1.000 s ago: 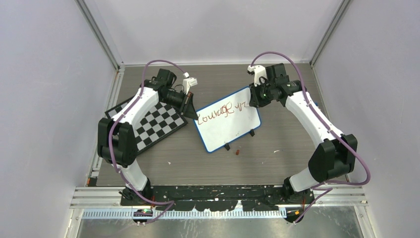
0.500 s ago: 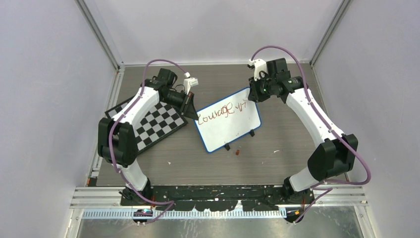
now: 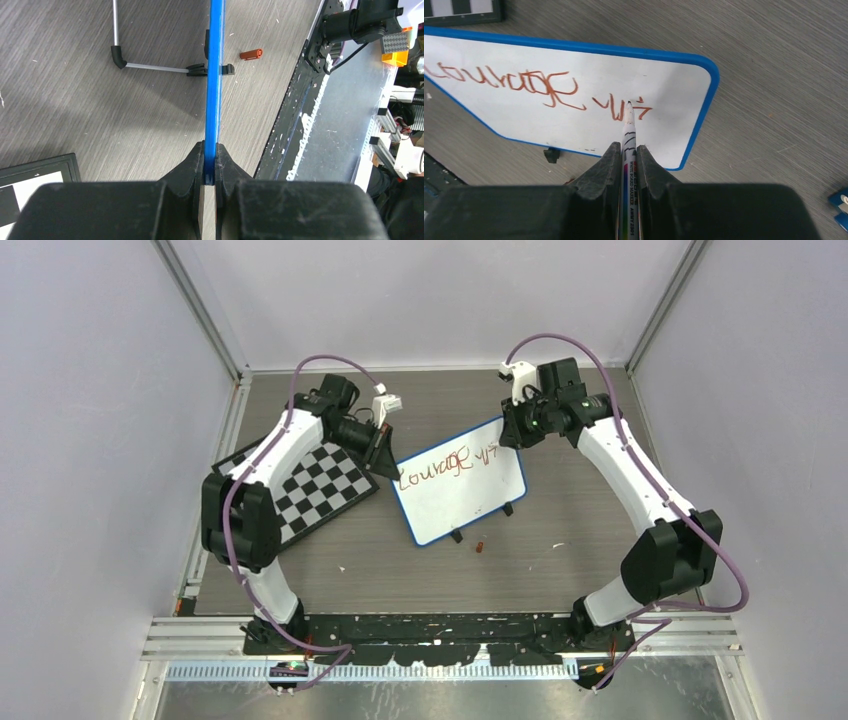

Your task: Write a sentence on the whiteboard

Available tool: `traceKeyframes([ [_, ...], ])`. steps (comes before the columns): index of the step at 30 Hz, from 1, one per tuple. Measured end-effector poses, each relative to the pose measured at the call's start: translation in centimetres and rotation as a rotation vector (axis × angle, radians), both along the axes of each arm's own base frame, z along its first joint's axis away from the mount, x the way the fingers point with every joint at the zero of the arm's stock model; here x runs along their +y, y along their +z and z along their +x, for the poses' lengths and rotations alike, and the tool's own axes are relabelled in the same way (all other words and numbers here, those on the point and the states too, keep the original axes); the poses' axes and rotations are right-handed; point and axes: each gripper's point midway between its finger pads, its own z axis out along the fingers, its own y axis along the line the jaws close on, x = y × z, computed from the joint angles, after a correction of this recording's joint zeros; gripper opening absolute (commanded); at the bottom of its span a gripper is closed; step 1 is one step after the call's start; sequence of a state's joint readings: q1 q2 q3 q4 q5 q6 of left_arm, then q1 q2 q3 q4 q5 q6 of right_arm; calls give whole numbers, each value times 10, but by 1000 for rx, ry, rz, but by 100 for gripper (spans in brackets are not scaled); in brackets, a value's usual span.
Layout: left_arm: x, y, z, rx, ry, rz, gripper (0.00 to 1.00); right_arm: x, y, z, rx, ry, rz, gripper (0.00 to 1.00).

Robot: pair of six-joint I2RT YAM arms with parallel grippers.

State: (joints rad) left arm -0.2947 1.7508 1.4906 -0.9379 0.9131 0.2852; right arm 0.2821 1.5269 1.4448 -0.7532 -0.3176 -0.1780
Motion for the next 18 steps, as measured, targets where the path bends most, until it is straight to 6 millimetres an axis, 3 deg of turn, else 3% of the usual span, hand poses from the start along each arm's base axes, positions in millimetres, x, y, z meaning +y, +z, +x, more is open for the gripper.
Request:
traceKeyframes([
  [9,8,11,10,-32,-106,78,2,15,39,-28,2,103,118,0],
  [14,14,10,12,-32,-150,124,35,8,47,-38,6,109,146,0],
  [18,16,14,14,-38,-141,142,59,-10,38,-39,25,57,148,0],
])
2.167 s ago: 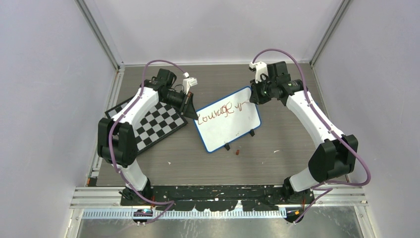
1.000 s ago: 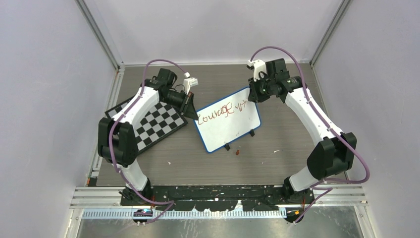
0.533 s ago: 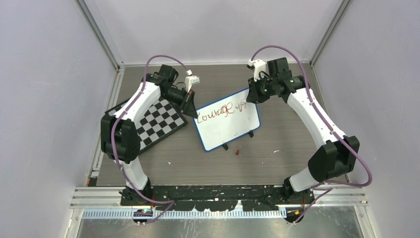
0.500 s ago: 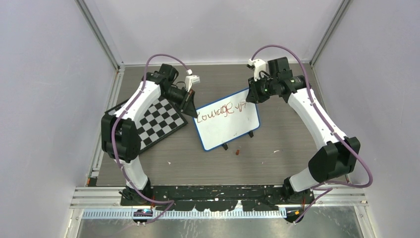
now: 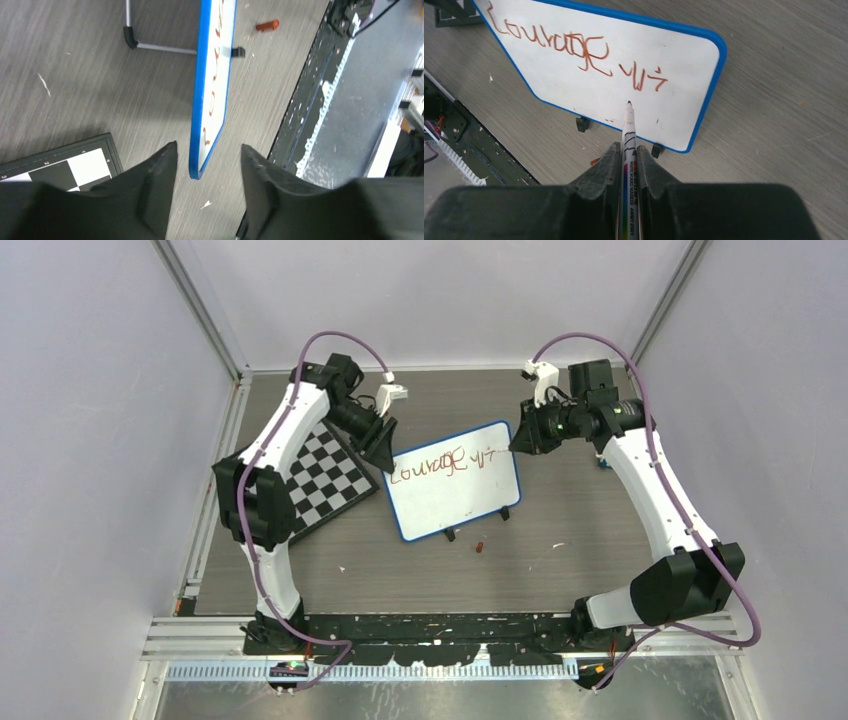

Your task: Write a sentence on the whiteboard

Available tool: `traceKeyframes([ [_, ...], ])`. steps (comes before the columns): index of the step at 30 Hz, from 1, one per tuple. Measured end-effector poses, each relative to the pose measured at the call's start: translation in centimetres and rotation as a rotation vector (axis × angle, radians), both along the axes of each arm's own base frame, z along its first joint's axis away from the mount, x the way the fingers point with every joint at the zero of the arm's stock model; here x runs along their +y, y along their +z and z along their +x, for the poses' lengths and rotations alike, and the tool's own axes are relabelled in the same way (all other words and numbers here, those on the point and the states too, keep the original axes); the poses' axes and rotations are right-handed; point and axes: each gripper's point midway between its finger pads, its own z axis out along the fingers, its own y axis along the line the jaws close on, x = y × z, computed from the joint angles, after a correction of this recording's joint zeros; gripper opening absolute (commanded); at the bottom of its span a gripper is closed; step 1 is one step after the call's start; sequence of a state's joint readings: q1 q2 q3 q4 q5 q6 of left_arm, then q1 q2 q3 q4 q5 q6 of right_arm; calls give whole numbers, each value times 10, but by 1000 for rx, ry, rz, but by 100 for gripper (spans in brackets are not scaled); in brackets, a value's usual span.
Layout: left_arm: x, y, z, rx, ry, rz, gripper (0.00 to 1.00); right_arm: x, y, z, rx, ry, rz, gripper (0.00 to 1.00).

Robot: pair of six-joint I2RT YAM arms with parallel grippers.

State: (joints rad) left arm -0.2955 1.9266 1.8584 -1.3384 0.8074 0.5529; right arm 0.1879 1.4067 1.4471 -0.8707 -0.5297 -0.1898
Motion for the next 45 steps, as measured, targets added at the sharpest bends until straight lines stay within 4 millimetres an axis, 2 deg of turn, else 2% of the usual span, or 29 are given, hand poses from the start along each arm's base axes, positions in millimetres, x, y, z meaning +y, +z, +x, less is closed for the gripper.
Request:
traceKeyframes([
  [3,-6,8,11,-42,33,-21,69,-11,-9,1,28,-40,1,0],
  [8,-31,28,40,-167,95,-86,75,-27,-14,9,32,-105,18,0],
  [11,-62,43,50,-228,87,-117,76,-34,-12,11,21,-128,40,0],
  [13,-93,57,58,-275,53,-153,76,-35,-8,10,8,-132,51,0],
  [15,-121,64,70,-314,29,-183,74,-37,-6,9,-8,-133,55,0],
  [17,-147,60,69,-328,-11,-192,72,-37,-5,6,-20,-126,55,0],
  [19,-165,49,69,-323,-37,-186,65,-37,-5,1,-30,-114,52,0],
  [21,-178,31,69,-302,-52,-168,53,-37,-5,-4,-40,-103,46,0],
  [26,-181,-9,62,-210,-71,-107,26,-39,-16,-11,-49,-70,17,0],
  [29,-179,-17,53,-176,-91,-91,12,-40,-28,-15,-46,-44,2,0],
  [32,-181,-11,42,-132,-113,-125,0,-40,-42,-22,-25,-26,-6,0],
  [37,-183,-7,18,-81,-163,-136,0,-36,-56,-26,-29,-21,18,0],
  [45,-183,-8,12,-90,-190,-123,0,-34,-48,-18,-66,-69,64,0],
])
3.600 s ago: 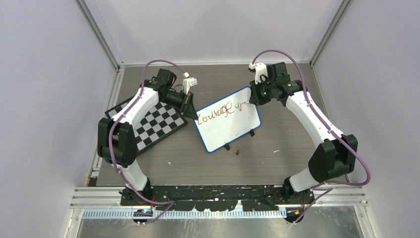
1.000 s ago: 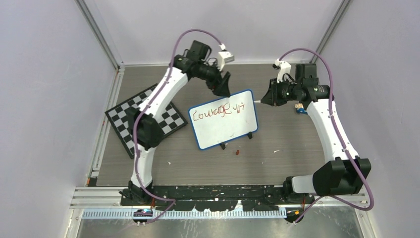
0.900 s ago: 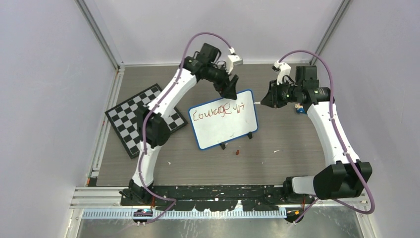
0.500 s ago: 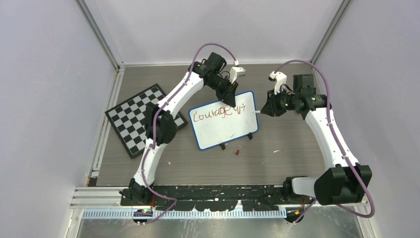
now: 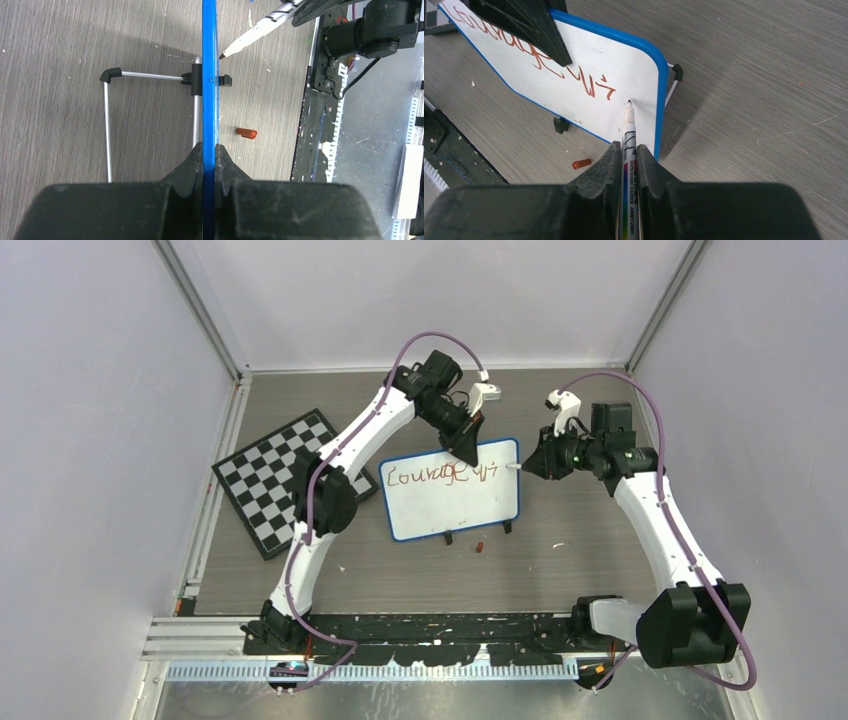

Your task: Write a sentence on the whiteboard

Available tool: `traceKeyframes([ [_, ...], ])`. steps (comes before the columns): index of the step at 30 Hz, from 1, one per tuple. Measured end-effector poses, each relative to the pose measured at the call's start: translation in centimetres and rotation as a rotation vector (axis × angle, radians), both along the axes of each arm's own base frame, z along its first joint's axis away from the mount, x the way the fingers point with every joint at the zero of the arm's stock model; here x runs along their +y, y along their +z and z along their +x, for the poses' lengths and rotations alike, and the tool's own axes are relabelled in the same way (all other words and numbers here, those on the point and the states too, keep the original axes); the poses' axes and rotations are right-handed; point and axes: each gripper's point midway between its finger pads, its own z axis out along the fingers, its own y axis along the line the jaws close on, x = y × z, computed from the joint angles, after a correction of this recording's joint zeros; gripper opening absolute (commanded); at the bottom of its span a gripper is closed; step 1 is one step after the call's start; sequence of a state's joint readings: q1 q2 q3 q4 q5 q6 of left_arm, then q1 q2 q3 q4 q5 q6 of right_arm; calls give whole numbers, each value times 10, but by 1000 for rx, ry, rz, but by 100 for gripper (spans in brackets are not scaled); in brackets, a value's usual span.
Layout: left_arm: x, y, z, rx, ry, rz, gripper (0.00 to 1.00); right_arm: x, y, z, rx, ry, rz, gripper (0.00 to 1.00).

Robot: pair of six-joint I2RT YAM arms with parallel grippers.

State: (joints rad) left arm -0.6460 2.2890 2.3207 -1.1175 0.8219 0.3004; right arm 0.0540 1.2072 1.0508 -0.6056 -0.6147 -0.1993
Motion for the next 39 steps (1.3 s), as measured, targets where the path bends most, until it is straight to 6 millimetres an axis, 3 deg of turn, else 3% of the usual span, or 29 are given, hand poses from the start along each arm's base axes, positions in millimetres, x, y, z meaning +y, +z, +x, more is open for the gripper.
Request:
traceKeyframes([
  [7,-1,-2,2,7,5,4,0,0,10,1,-12,-39,25,0],
  [28,-1,-6,7,42,6,1,0,9,8,3,8,-91,15,0],
  [39,0,-6,7,44,6,0,0,24,2,4,1,-62,-34,0],
])
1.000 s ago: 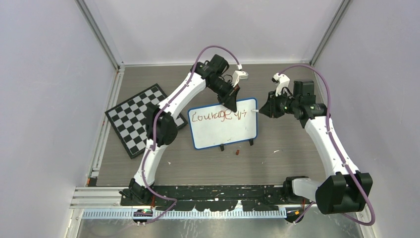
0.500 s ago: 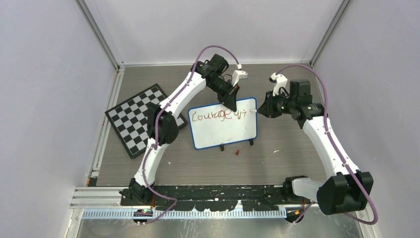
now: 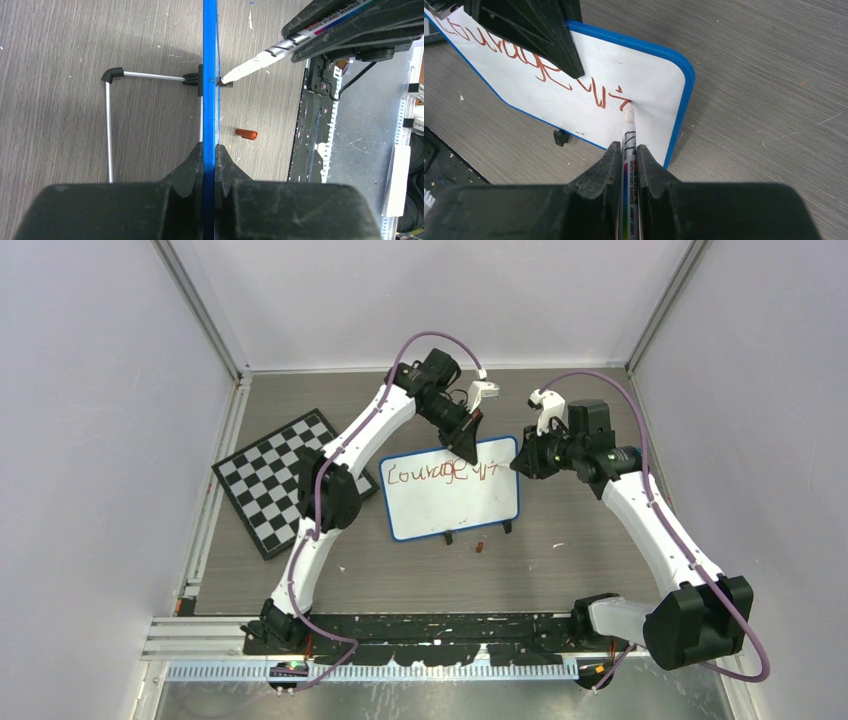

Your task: Write a sentence on the whiteboard

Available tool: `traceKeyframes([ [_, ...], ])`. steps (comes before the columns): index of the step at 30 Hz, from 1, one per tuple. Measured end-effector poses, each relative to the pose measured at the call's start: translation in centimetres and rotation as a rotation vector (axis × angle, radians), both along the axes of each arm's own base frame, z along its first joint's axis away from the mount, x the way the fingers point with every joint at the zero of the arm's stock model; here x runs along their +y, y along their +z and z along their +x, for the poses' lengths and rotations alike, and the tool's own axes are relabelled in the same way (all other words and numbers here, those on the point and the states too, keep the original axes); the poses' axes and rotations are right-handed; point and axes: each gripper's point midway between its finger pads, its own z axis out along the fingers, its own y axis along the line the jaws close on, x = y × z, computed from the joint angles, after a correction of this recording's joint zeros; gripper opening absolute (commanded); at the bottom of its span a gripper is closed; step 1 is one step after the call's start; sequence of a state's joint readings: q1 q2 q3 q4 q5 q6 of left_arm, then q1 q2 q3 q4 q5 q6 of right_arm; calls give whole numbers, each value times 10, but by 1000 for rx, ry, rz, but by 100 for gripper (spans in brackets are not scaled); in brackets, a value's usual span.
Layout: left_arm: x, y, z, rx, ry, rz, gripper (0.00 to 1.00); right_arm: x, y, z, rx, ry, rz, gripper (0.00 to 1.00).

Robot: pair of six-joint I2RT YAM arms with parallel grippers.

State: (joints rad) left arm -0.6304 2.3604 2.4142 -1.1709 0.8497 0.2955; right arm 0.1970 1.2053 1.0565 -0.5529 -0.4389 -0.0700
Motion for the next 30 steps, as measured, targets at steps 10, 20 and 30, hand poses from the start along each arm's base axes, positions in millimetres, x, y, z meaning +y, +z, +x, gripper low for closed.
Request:
traceKeyframes([
  [10,0,0,0,0,0,1,0,-2,-2,2,-7,-17,-29,0],
  [20,0,0,0,0,1,1,0,-2,-3,1,-6,-16,-40,0],
  [30,0,0,0,0,1,1,0,-1,-10,-4,9,6,-61,0],
])
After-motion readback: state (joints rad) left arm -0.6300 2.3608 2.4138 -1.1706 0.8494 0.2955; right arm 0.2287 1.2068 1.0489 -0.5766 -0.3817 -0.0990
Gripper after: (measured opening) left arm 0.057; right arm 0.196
